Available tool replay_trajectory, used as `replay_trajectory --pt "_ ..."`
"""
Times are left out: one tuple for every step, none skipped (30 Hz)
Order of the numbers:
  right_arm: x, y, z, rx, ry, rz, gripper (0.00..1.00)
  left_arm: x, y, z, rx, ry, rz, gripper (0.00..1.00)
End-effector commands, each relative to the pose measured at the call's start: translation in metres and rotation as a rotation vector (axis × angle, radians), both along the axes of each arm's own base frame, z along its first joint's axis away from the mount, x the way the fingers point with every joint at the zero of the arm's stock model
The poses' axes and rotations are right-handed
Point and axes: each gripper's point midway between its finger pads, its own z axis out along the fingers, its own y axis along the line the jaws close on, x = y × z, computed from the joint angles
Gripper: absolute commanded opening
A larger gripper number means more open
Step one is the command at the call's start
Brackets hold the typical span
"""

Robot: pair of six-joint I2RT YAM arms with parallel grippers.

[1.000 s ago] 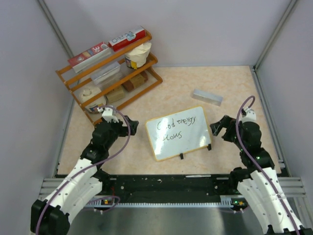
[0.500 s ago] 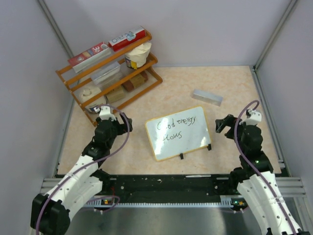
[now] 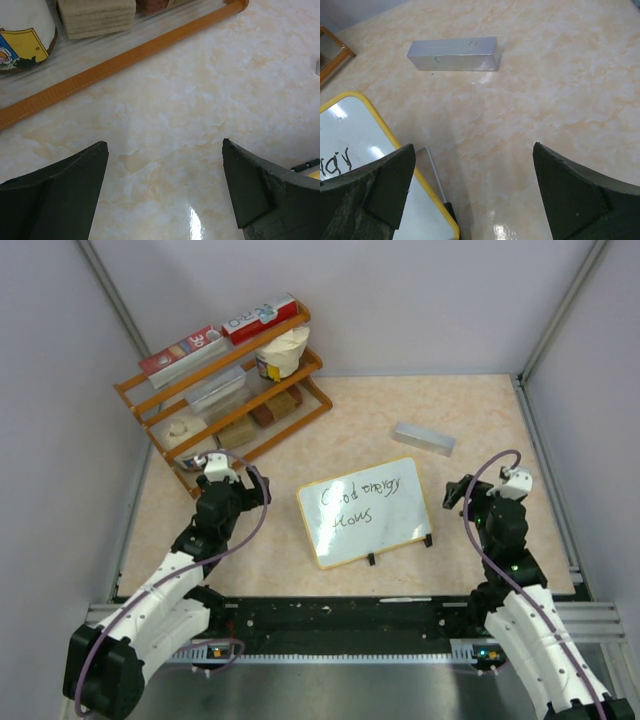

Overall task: Write a sentence on the whiteboard
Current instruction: Reset both arms

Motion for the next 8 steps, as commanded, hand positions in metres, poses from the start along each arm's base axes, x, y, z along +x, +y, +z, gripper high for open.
replay_trajectory --pt "0.012 -0.013 0.031 -0.011 -0.141 -0.071 0.97 0.014 0.0 0.036 -0.009 -0.129 0.014 0.98" --pt "0.014 -0.016 0.036 -0.012 -0.168 -0.085 0.97 0.014 0.0 0.039 -0.008 -0.138 0.012 0.99" --pt "0.014 -0.018 0.036 -0.024 -0.178 -0.095 0.97 0.015 -0.001 0.042 -0.008 -0.148 0.006 0.98" --pt "0.014 -0.023 0.037 -0.039 -0.187 -0.114 0.97 0.015 -0.002 0.043 -0.003 -0.156 -0.002 0.98" --pt "0.014 -0.025 0.039 -0.051 -0.197 -0.122 0.96 0.015 -0.002 0.046 0.009 -0.167 -0.015 0.98" --pt "0.015 -0.028 0.043 -0.082 -0.217 -0.13 0.96 0.015 -0.004 0.048 0.014 -0.188 -0.028 0.97" --pt "0.015 -0.034 0.043 -0.107 -0.221 -0.156 0.96 0.014 -0.002 0.052 0.021 -0.207 -0.022 0.97" --pt "0.015 -0.036 0.045 -0.127 -0.231 -0.163 0.96 0.015 0.001 0.055 0.028 -0.219 -0.012 0.98"
